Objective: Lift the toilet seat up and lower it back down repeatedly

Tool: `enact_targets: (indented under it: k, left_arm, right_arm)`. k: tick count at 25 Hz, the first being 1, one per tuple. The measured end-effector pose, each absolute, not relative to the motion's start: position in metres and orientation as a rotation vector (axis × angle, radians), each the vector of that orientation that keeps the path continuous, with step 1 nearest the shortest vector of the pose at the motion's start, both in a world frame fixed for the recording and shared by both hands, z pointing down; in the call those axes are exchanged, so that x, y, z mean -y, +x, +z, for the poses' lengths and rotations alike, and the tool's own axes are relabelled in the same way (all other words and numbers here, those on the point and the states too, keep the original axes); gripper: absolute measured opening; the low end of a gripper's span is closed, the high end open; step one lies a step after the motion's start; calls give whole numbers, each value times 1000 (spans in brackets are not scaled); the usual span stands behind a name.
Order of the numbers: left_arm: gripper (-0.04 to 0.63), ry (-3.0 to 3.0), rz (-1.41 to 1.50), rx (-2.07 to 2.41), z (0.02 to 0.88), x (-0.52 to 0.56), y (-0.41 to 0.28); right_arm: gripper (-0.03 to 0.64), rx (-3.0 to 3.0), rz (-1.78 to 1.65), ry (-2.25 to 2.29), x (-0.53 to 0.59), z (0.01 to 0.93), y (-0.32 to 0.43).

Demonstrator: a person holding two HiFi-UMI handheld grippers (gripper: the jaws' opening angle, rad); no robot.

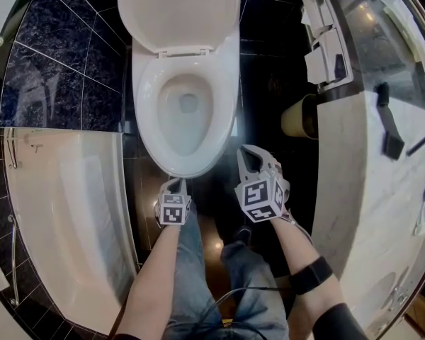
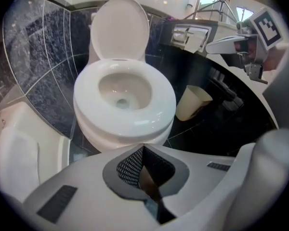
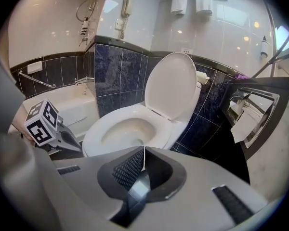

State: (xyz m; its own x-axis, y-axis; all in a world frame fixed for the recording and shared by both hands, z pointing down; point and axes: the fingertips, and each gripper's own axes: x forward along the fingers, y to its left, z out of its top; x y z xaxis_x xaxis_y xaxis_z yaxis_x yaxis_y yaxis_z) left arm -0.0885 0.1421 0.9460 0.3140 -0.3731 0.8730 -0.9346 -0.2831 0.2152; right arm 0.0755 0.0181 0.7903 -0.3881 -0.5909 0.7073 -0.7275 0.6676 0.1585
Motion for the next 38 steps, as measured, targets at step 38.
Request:
enact_targets:
  k: [38]
  left_arm:
    - [-5, 2343, 386, 1656, 309, -105, -133]
  right_arm:
    - [25, 2419, 279, 1319, -69, 342, 100]
